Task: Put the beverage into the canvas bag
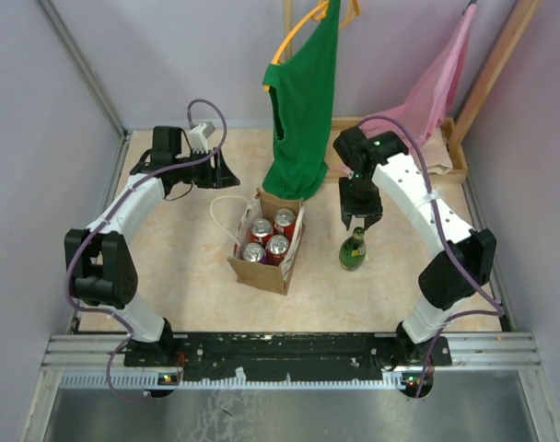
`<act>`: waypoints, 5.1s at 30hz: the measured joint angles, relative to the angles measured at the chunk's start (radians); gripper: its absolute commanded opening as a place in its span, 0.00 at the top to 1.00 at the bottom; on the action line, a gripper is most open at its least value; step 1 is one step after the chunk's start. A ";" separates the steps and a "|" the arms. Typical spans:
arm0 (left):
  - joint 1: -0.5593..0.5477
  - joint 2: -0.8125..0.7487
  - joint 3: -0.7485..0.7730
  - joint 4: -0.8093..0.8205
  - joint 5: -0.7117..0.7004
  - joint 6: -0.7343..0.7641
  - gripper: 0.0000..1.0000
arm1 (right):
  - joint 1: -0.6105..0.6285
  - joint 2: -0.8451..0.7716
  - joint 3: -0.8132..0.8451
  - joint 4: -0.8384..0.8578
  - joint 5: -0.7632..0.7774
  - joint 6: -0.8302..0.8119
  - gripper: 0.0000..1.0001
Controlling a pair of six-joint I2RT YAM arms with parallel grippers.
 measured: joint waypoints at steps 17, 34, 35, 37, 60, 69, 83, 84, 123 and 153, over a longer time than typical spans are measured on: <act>0.000 0.000 0.000 0.000 0.000 0.001 0.38 | 0.006 -0.025 -0.124 0.023 0.008 0.026 0.60; 0.000 0.000 0.000 0.000 0.000 0.000 0.38 | 0.007 -0.065 -0.170 0.068 0.008 0.026 1.00; 0.000 0.000 0.000 0.000 0.000 0.000 0.38 | 0.007 -0.065 -0.170 0.069 0.008 0.026 1.00; 0.000 0.000 0.000 0.000 0.000 0.000 0.38 | 0.007 -0.066 -0.170 0.070 0.005 0.026 1.00; 0.000 -0.005 -0.001 0.000 0.003 0.000 0.38 | -0.051 -0.068 -0.055 0.189 -0.067 0.084 1.00; 0.000 -0.019 -0.008 0.000 0.003 0.000 0.38 | -0.099 -0.047 0.042 0.225 -0.082 0.108 1.00; 0.000 -0.019 -0.011 0.000 0.002 0.000 0.38 | -0.151 -0.017 0.088 0.348 -0.164 0.180 1.00; 0.000 -0.019 -0.011 0.000 0.002 -0.001 0.38 | -0.151 -0.008 0.101 0.349 -0.171 0.184 1.00; 0.000 -0.031 -0.022 0.001 0.002 -0.007 0.38 | -0.153 0.092 0.178 0.622 -0.420 0.373 1.00; 0.000 -0.031 -0.022 0.001 0.003 -0.012 0.38 | -0.072 -0.071 -0.027 0.747 -0.602 0.452 1.00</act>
